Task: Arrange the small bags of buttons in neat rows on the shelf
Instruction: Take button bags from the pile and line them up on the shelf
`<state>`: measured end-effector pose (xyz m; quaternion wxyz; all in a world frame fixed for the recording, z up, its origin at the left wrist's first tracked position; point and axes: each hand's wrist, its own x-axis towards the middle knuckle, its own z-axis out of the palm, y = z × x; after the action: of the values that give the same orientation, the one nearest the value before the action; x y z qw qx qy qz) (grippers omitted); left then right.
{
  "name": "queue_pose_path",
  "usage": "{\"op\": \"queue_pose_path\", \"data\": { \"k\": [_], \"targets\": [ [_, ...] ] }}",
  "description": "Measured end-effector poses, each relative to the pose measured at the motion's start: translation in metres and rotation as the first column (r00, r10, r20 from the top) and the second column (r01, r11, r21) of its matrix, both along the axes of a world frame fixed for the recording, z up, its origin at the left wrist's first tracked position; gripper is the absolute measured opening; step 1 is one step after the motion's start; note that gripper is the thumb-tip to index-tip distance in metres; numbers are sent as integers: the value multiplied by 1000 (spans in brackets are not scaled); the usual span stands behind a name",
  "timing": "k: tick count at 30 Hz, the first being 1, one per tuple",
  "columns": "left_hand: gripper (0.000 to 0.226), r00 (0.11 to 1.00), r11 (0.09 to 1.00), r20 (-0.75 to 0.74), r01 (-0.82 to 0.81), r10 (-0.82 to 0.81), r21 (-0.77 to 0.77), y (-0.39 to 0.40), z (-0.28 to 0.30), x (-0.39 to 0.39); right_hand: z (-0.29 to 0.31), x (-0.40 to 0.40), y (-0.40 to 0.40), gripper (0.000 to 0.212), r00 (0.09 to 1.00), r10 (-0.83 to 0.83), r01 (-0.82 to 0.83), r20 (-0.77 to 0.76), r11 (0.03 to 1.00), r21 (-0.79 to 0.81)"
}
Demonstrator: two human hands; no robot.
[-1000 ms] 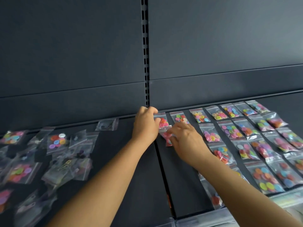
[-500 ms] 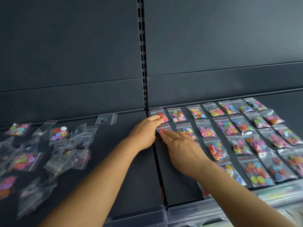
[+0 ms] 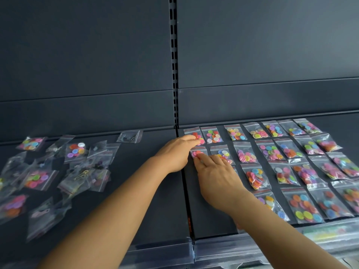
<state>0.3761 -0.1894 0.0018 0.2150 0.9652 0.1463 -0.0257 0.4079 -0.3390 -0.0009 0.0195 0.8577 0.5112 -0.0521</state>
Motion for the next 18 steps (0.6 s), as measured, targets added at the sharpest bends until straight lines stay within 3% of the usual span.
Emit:
{"op": "queue_pose_path", "data": {
  "k": [11,18],
  "targets": [
    [80,998,998,22,-61,60,20,-23,16,-17,2,2,-5,54,1000,23,-23,-3,1000,17],
    [71,979,979,59,-198,195,54,-36,20,-65,14,-9,-2,48,999,35,-32,-26,996,80]
  ]
}}
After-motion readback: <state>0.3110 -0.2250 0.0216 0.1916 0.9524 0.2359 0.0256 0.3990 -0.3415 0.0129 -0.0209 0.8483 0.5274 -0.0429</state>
